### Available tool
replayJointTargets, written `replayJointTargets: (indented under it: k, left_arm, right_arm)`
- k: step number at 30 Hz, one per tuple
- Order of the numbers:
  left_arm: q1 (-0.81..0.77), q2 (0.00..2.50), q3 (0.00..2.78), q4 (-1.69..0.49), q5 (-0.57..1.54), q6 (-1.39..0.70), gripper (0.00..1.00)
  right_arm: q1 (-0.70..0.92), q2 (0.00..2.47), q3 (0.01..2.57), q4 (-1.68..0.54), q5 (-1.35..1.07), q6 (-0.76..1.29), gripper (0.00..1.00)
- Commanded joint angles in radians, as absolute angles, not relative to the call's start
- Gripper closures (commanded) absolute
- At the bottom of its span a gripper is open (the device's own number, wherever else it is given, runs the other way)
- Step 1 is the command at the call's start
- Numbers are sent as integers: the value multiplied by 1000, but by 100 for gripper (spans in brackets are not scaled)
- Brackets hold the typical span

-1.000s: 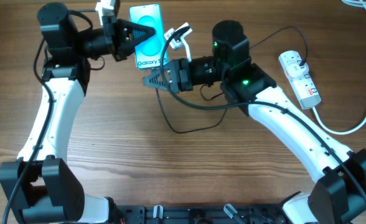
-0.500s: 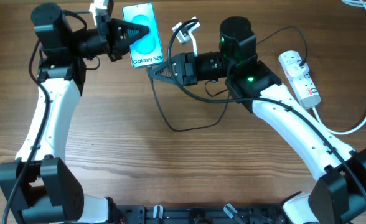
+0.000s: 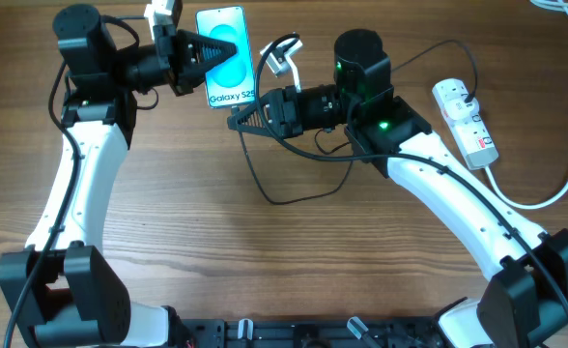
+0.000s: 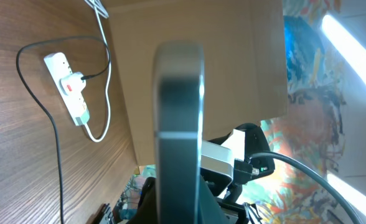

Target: Plug charger to phone and switch on socket

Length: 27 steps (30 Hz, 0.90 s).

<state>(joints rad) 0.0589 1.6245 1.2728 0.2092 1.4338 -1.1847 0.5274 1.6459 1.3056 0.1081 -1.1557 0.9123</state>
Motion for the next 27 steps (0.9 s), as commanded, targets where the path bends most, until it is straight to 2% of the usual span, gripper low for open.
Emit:
replayJointTargets:
  k: [1, 21, 22, 23, 24, 25, 27]
  left_arm:
    - [56, 1608, 1275, 209, 1577, -1129, 96]
    - [34, 1608, 1275, 204, 1577, -1129, 96]
    - [35, 1608, 1275, 204, 1577, -1129, 96]
    - [35, 1608, 1275, 204, 1577, -1129, 96]
    - [35, 1608, 1275, 205, 1577, -1129, 96]
    - [36, 1608, 1275, 205, 1577, -1114, 96]
    - [41, 1608, 1275, 204, 1577, -1103, 96]
  right_arm:
    - [491, 1646, 1320, 189, -1124, 952, 96]
    - [476, 1646, 1320, 258, -1009, 1007, 96]
    - [471, 1646, 1320, 258, -1009, 1012, 89]
    - [465, 1646, 1320, 258, -1015, 1014, 54]
    - [460, 1646, 1320, 257, -1032, 1007, 14]
    - [455, 1646, 1320, 257, -1053, 983, 1]
    - [445, 1646, 1320, 258, -1088, 959, 1]
